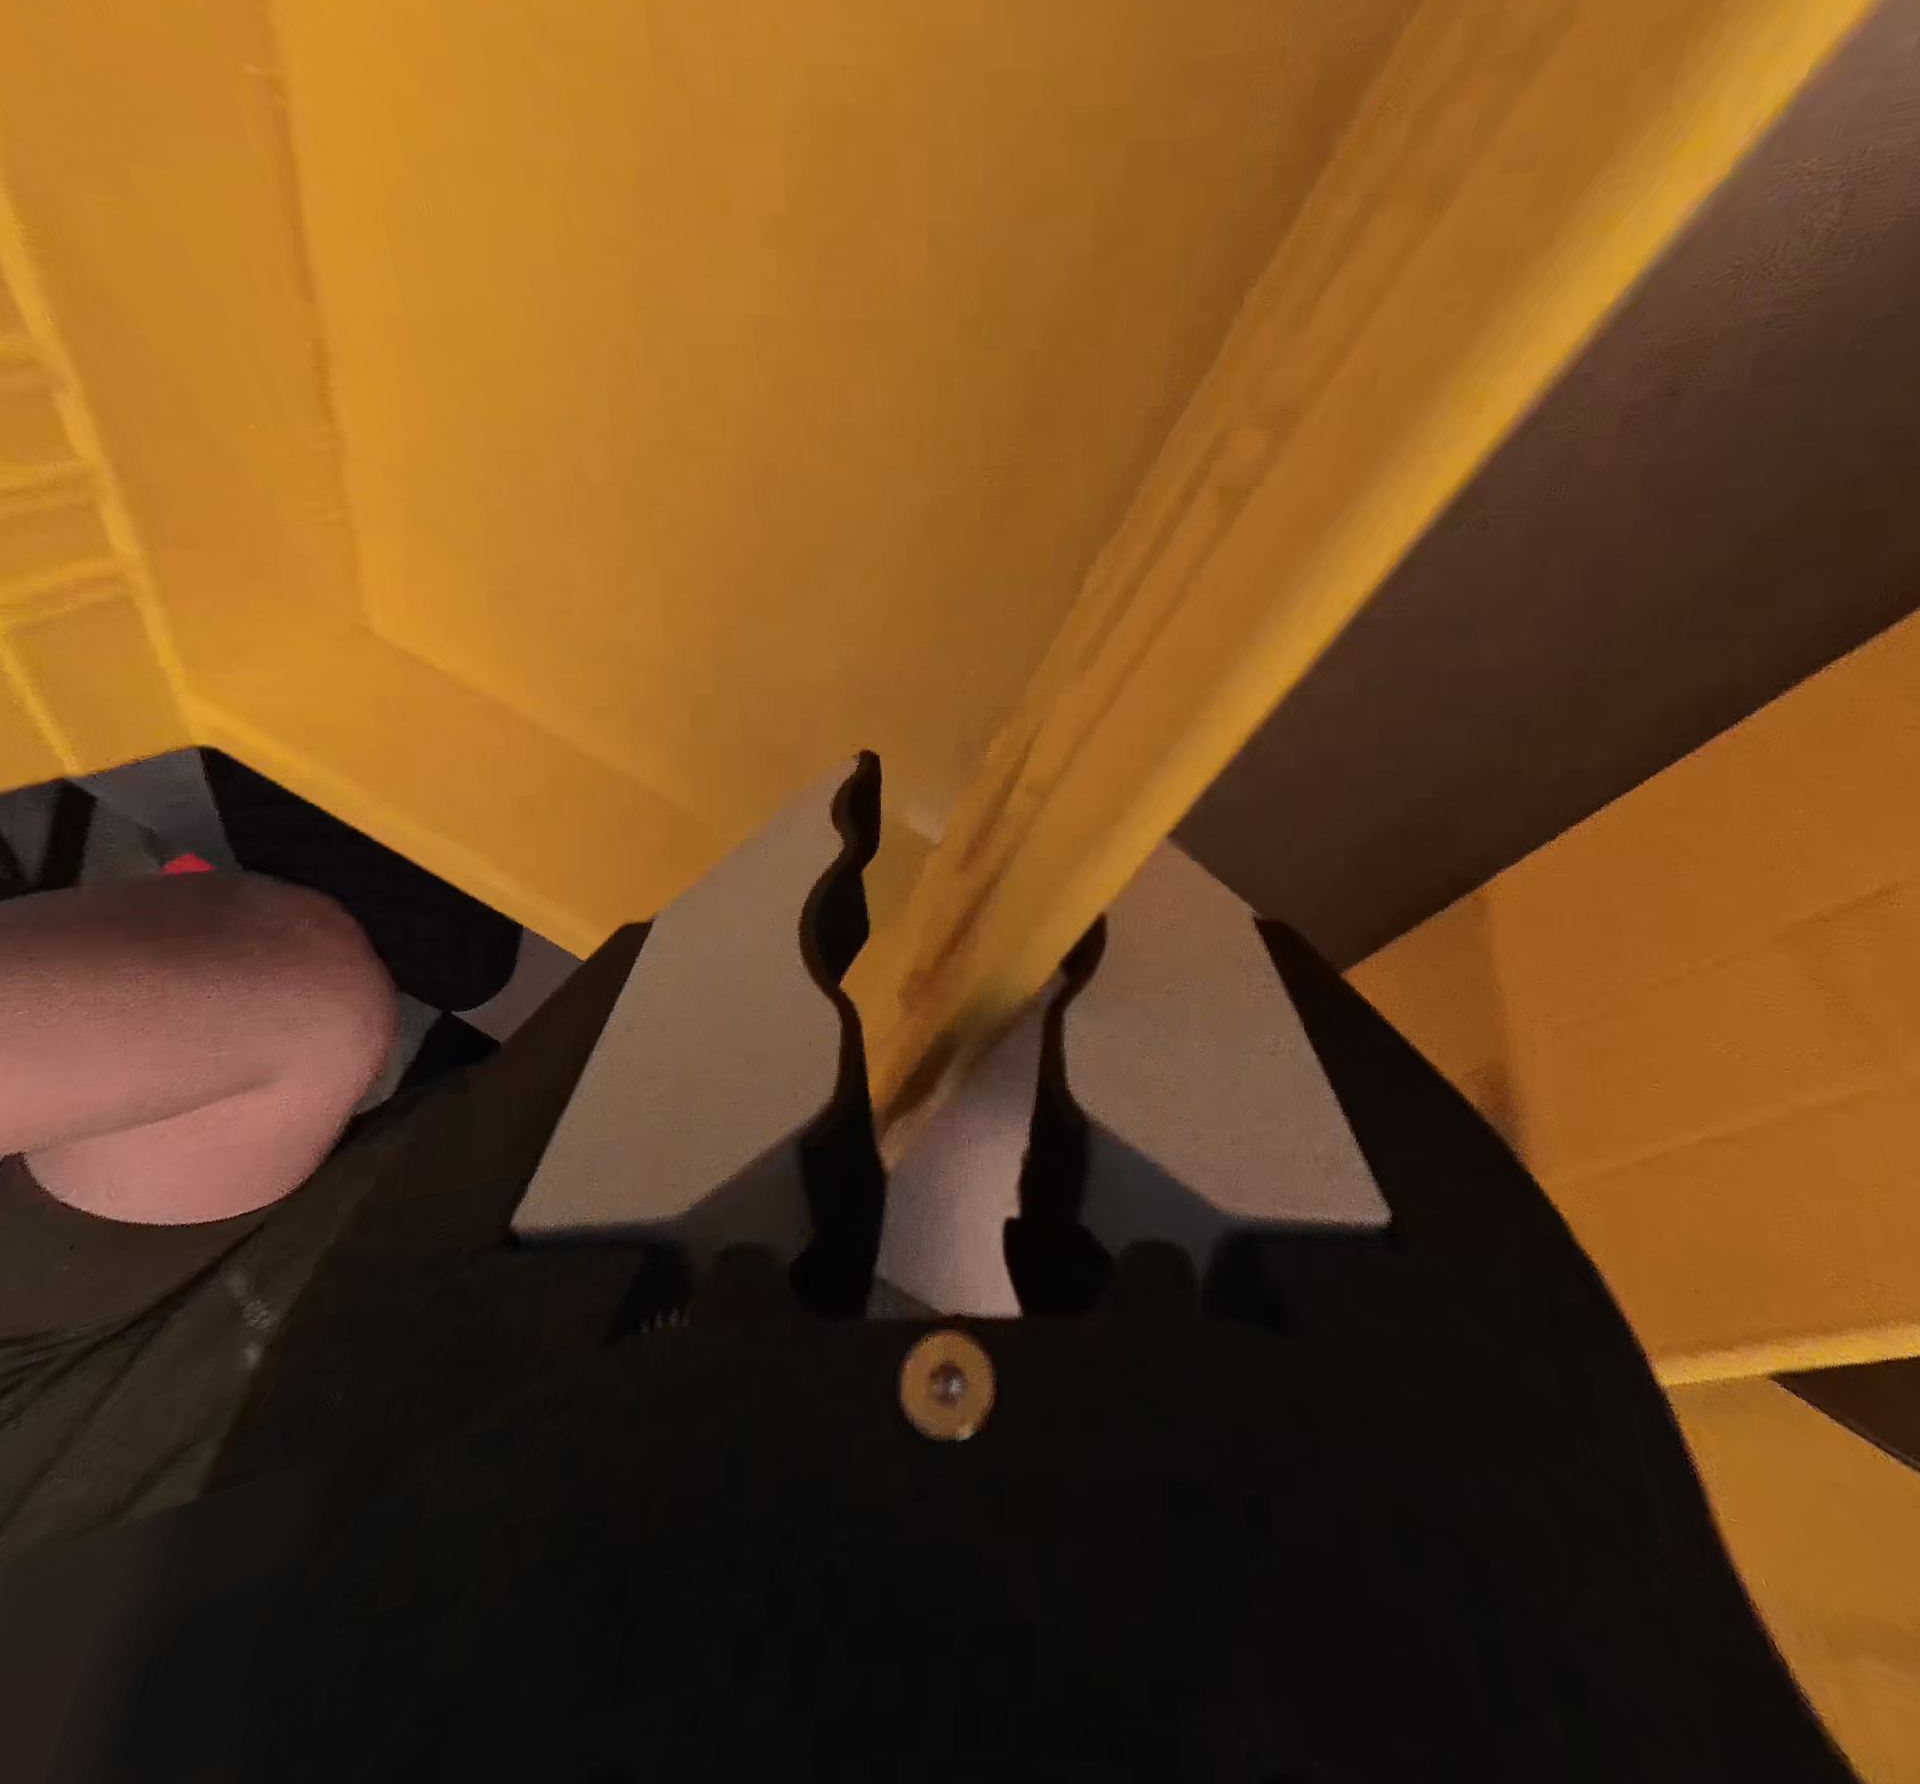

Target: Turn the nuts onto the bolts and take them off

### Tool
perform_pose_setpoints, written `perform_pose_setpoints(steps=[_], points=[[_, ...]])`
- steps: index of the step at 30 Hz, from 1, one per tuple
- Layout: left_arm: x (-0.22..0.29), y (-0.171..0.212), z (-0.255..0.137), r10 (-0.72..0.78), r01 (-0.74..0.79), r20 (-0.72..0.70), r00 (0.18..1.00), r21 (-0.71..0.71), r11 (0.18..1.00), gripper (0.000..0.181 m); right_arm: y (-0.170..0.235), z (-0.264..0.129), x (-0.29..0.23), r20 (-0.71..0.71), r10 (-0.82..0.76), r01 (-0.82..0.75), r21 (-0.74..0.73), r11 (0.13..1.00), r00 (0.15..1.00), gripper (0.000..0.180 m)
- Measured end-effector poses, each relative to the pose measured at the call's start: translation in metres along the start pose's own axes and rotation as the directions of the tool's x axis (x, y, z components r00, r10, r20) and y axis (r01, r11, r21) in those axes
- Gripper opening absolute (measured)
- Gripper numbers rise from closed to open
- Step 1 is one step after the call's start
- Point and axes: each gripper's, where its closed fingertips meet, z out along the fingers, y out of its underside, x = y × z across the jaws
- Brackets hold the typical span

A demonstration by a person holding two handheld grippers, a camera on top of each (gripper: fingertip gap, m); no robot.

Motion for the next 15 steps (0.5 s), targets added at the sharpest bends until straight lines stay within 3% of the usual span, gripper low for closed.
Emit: perform_pose_setpoints(steps=[5, 7, 10, 15], points=[[-0.016, -0.031, -0.040, -0.038, 0.023, 0.051, 0.998, 0.271, 0.962, 0.019, -0.014, -0.003, -0.004, 0.092, 0.070, -0.073, 0.025, 0.997, 0.993, 0.016], [-0.024, -0.042, -0.065, -0.067, 0.034, 0.068, 0.995, 0.405, 0.914, 0.017, -0.022, -0.008, -0.011, 0.148, 0.079, -0.088, 0.056, 0.995, 0.986, 0.019], [-0.035, -0.050, -0.107, -0.110, 0.049, 0.069, 0.992, 0.585, 0.810, 0.013, -0.021, -0.016, -0.014, 0.122, 0.055, -0.060, 0.040, 0.997, 0.991, 0.016], [-0.046, -0.047, -0.153, -0.127, 0.023, 0.085, 0.988, 0.737, 0.676, 0.010, -0.024, -0.069, -0.023, 0.103, -0.043, 0.032, 0.104, 0.994, 0.994, 0.010]])
